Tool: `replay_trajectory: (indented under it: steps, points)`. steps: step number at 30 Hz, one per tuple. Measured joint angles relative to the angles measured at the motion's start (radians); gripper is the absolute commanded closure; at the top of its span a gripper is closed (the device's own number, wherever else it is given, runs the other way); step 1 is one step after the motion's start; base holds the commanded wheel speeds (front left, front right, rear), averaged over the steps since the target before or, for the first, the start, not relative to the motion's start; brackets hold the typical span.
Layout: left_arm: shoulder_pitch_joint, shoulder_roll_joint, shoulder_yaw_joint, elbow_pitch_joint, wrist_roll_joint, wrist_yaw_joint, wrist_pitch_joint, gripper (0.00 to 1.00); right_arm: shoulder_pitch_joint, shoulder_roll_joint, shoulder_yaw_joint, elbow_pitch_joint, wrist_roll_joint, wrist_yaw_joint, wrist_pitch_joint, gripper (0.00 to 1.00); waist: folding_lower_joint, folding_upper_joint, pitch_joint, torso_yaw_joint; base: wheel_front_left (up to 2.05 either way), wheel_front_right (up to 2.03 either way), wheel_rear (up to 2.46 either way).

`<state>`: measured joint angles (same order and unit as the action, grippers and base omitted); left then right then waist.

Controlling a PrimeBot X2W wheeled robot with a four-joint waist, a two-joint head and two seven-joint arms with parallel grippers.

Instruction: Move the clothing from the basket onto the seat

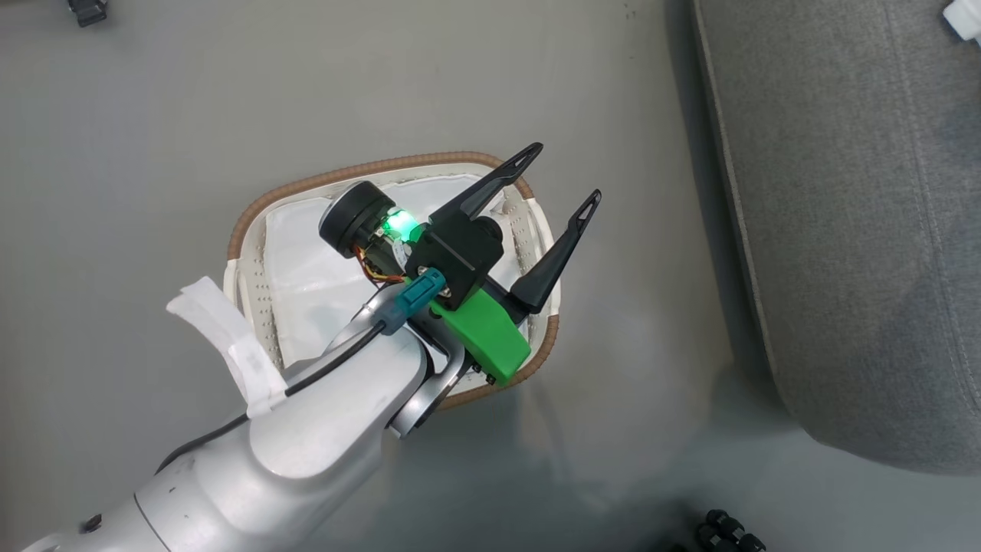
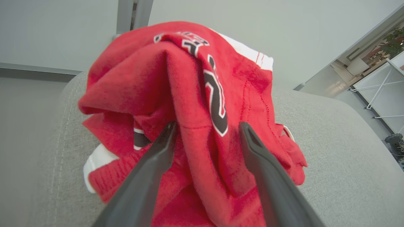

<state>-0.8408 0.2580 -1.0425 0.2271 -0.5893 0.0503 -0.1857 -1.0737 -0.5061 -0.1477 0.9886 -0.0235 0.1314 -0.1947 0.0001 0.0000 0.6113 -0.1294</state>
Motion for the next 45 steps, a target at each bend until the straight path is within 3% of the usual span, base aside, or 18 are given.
replay_trajectory:
  steps: [10, 19, 32, 41, 45]
  points:
    - [0.035, 0.007, 0.015, 0.028, -0.035, 0.003, -0.027, 0.0, 0.119, -0.005, 0.135, -0.083, 0.123, 0.0, -0.048, 0.0, -0.0001, 0.0, -0.082, -0.055, 0.0, 0.0, 0.0]
    - [0.106, -0.007, 0.104, 0.094, -0.091, 0.008, -0.071, 0.0, 0.152, 0.001, 0.192, -0.178, 0.178, 0.0, -0.046, 0.0, -0.0002, 0.0, -0.205, -0.051, 0.0, 0.0, 0.0]
    - [0.364, -0.005, 0.393, 0.098, -0.078, 0.028, -0.078, 0.0, 0.331, 0.158, 0.184, -0.28, 0.23, 0.0, -0.053, 0.0, -0.0002, 0.0, -0.382, 0.05, 0.0, 0.0, 0.0]
    - [0.56, -0.026, 0.577, 0.085, -0.036, 0.015, -0.078, 0.0, 0.565, 0.364, 0.113, -0.414, 0.162, 0.0, -0.067, 0.0, -0.0002, -0.0001, -0.469, 0.13, 0.0, 0.0, 0.0]
    - [0.645, -0.038, 0.651, 0.069, -0.002, 0.012, -0.078, 0.0, 0.688, 0.425, 0.087, -0.518, 0.124, 0.0, -0.067, 0.0, -0.0002, 0.0, -0.503, 0.155, 0.0, 0.0, 0.0]
